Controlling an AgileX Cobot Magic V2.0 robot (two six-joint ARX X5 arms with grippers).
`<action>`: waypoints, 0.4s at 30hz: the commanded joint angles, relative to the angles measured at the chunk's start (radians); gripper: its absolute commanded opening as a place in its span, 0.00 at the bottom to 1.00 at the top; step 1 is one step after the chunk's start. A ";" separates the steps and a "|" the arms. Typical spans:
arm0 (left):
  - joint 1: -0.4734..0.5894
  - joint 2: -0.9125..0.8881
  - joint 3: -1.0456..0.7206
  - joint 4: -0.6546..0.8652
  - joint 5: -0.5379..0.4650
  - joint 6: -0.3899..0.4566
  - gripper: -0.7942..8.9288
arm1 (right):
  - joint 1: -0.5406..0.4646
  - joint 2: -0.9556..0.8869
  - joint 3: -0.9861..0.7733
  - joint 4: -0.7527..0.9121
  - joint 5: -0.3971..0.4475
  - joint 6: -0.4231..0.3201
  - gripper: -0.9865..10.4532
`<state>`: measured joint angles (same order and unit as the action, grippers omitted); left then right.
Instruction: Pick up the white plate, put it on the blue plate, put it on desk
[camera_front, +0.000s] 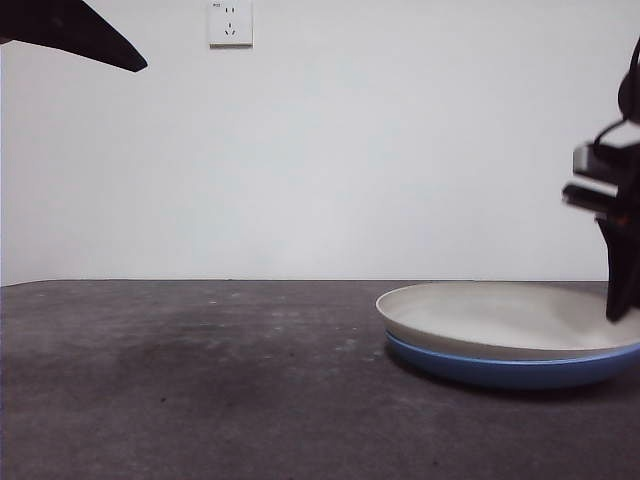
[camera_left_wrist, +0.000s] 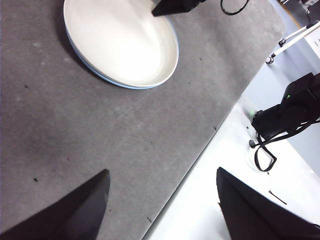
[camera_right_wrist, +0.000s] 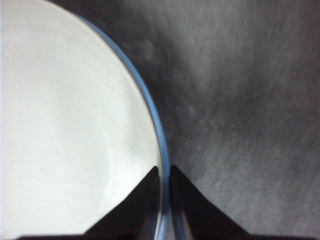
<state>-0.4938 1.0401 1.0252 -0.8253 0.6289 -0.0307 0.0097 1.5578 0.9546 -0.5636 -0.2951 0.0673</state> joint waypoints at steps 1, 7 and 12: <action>-0.007 0.005 0.008 0.011 0.008 0.019 0.43 | 0.001 -0.047 0.007 0.005 -0.001 0.017 0.09; -0.007 0.005 0.008 0.011 0.008 0.019 0.43 | 0.001 -0.129 0.007 -0.002 -0.055 0.052 0.09; -0.007 0.005 0.008 0.011 0.008 0.019 0.43 | 0.024 -0.140 0.009 -0.003 -0.083 0.084 0.09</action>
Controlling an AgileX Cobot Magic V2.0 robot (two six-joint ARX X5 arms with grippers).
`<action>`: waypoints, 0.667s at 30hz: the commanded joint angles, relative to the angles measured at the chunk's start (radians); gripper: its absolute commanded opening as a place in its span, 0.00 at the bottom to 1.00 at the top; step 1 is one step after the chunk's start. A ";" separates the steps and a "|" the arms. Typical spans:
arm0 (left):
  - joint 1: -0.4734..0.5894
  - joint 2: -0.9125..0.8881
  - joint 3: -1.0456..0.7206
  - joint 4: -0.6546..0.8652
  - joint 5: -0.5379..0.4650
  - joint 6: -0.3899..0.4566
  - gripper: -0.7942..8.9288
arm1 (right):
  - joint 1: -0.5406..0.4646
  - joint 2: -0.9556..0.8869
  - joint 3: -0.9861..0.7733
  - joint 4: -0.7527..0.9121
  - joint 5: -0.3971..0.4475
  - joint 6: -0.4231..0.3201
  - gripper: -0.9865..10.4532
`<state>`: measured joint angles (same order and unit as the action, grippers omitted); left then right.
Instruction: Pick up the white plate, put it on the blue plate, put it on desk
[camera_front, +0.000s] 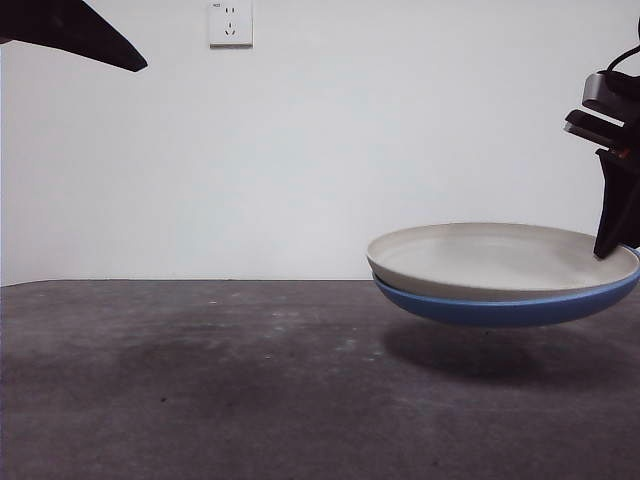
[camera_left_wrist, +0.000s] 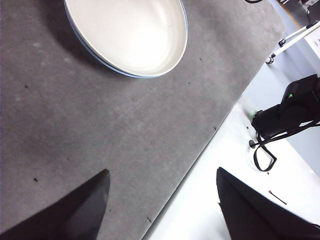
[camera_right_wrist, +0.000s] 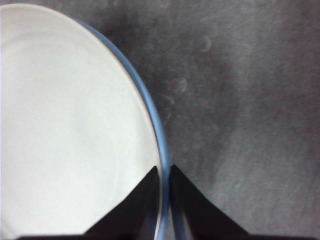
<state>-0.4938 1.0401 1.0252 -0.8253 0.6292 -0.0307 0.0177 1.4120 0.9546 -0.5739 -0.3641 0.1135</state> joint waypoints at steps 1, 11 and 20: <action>-0.007 0.005 0.008 0.011 0.007 0.019 0.43 | 0.024 0.005 0.009 0.010 -0.014 0.044 0.09; -0.007 0.005 0.008 0.011 0.007 0.019 0.43 | 0.177 0.036 0.013 0.138 -0.013 0.180 0.09; -0.009 0.005 0.008 0.010 0.007 0.019 0.43 | 0.273 0.200 0.158 0.159 0.014 0.225 0.09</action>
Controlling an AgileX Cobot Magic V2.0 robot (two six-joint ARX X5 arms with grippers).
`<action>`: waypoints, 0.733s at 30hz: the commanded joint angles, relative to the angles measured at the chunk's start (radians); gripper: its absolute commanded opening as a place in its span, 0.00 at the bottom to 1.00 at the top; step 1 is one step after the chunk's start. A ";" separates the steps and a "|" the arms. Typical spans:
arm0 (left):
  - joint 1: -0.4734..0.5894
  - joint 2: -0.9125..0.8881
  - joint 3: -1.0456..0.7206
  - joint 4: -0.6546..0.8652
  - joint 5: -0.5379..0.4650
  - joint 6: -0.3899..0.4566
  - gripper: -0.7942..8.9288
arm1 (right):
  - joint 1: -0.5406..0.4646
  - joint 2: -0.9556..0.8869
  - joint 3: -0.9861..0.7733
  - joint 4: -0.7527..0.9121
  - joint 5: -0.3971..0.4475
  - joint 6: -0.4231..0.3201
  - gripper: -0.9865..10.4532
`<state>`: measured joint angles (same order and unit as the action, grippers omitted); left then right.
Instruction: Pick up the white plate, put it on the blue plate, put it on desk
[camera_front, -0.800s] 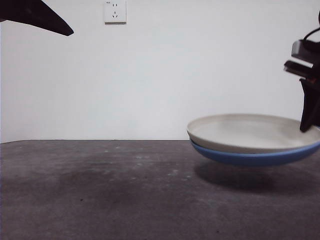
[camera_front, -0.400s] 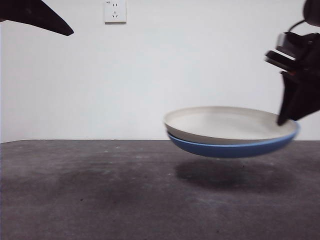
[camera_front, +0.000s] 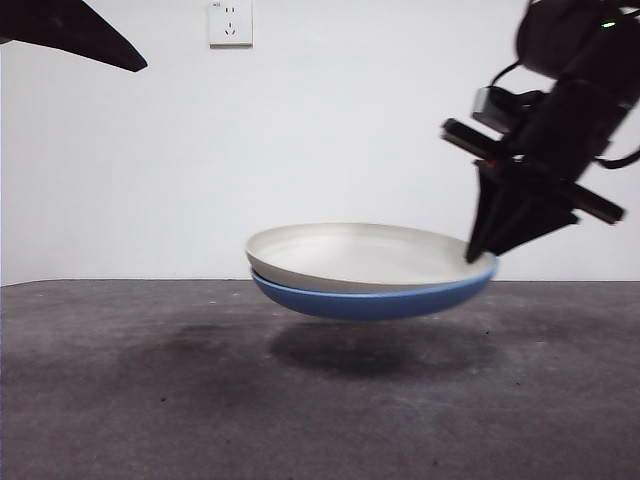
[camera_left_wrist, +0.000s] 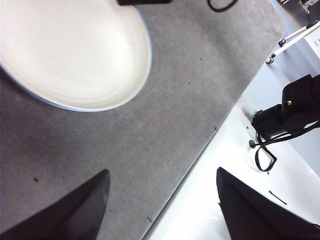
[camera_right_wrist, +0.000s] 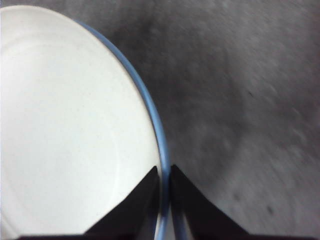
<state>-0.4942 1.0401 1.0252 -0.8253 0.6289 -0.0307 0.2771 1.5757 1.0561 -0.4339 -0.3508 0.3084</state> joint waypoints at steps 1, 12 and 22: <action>-0.008 0.005 0.008 0.010 0.008 0.018 0.43 | 0.019 0.052 0.074 0.018 0.012 0.030 0.09; -0.010 0.005 0.008 0.006 0.008 0.018 0.43 | 0.028 0.200 0.149 0.007 0.018 0.032 0.09; -0.010 0.005 0.008 0.006 0.008 0.018 0.43 | 0.028 0.259 0.149 0.000 0.019 0.020 0.09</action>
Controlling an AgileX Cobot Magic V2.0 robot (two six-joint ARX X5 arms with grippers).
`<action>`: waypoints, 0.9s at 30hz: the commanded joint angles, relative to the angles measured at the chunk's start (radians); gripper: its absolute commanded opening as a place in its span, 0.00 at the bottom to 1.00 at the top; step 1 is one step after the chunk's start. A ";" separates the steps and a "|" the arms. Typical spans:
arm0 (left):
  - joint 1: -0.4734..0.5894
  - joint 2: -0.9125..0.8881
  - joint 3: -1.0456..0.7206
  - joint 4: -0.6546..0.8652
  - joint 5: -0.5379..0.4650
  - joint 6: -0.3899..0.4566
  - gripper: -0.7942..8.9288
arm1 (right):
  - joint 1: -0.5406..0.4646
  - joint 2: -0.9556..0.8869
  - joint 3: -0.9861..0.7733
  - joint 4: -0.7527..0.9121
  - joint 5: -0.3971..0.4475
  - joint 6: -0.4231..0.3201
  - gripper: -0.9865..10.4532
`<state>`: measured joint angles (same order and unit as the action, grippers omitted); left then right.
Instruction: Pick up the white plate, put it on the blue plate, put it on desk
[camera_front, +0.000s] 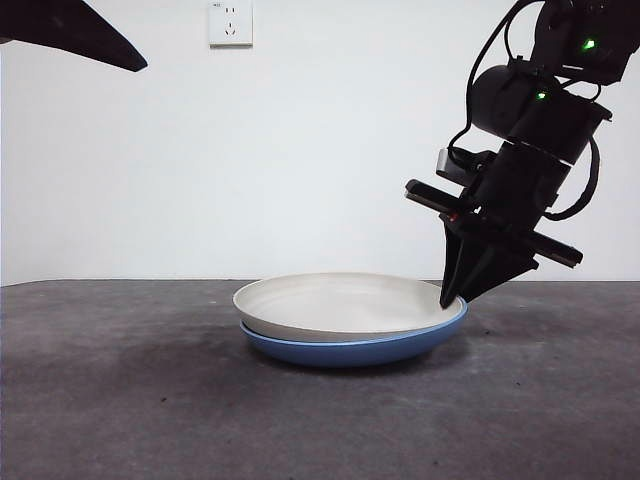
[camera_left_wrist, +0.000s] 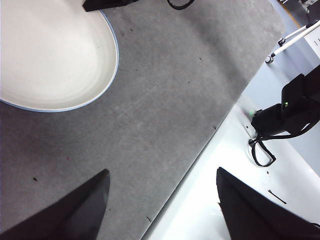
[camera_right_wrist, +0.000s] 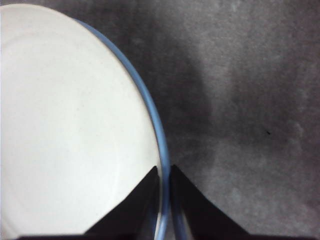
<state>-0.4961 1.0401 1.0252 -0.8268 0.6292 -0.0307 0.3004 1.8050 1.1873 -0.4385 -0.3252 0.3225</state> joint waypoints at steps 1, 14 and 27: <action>-0.008 0.005 0.008 0.007 0.007 0.018 0.43 | 0.005 0.035 0.018 0.001 -0.007 0.006 0.09; -0.008 0.005 0.008 0.007 0.007 0.019 0.43 | 0.002 0.024 0.018 -0.013 -0.006 0.010 0.30; -0.008 0.005 0.008 0.010 0.007 0.019 0.43 | -0.002 -0.201 0.019 -0.125 0.041 -0.087 0.30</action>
<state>-0.4961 1.0401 1.0252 -0.8265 0.6292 -0.0307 0.2939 1.6123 1.1873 -0.5571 -0.2859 0.2787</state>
